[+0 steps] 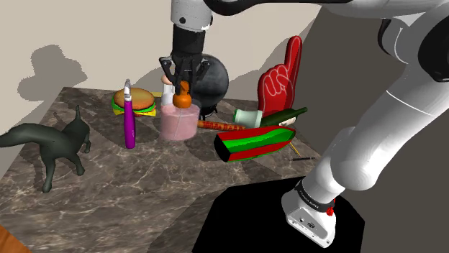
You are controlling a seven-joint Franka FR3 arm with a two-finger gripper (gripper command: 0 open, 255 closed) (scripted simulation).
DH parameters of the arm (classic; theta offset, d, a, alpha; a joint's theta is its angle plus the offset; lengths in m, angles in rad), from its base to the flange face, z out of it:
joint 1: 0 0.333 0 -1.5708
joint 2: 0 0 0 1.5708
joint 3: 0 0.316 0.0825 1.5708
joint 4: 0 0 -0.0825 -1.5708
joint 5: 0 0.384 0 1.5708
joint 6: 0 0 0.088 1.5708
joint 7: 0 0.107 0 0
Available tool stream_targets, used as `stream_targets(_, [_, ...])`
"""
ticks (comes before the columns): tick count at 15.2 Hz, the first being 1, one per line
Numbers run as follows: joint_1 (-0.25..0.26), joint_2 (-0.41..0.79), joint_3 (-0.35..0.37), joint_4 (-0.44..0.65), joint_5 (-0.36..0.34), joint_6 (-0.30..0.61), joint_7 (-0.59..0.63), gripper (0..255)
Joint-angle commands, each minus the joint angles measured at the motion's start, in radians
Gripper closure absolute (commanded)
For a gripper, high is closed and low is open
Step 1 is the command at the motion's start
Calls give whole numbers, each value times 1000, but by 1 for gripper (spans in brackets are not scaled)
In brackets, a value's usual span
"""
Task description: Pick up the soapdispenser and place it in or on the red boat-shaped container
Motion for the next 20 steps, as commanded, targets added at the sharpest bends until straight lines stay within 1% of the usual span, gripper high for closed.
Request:
stream_targets(1, [0,0,0,28,0,-29,-1,255])
stream_targets(11, [0,7,0,164,-3,-157,2,255])
stream_targets(16, [-39,-173,-60,11,51,-175,-108,255])
stream_targets(20, [-58,-302,-119,-85,70,-206,-193,255])
